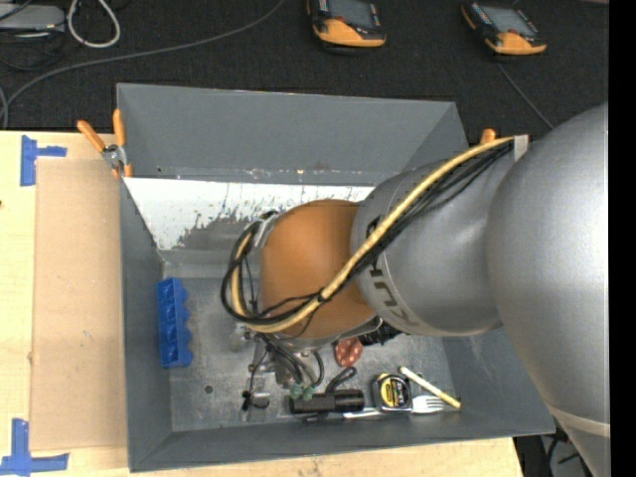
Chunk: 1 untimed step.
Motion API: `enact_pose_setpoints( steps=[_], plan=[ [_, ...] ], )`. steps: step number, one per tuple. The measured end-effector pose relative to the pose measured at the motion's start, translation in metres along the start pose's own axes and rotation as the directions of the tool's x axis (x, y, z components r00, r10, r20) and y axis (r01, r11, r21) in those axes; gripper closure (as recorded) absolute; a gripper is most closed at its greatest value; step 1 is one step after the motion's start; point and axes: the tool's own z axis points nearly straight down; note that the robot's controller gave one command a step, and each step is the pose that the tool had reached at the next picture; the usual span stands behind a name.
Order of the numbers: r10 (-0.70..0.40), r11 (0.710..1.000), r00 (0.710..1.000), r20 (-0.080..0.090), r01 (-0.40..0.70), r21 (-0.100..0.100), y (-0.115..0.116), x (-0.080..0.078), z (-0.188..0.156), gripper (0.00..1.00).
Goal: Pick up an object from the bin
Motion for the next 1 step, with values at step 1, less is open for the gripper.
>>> enact_pose_setpoints(
  steps=[1],
  plan=[
    [0.005,1.0,1.0,0.007,-0.005,-0.001,-0.001,-0.0023,-0.0035,0.0]
  ],
)
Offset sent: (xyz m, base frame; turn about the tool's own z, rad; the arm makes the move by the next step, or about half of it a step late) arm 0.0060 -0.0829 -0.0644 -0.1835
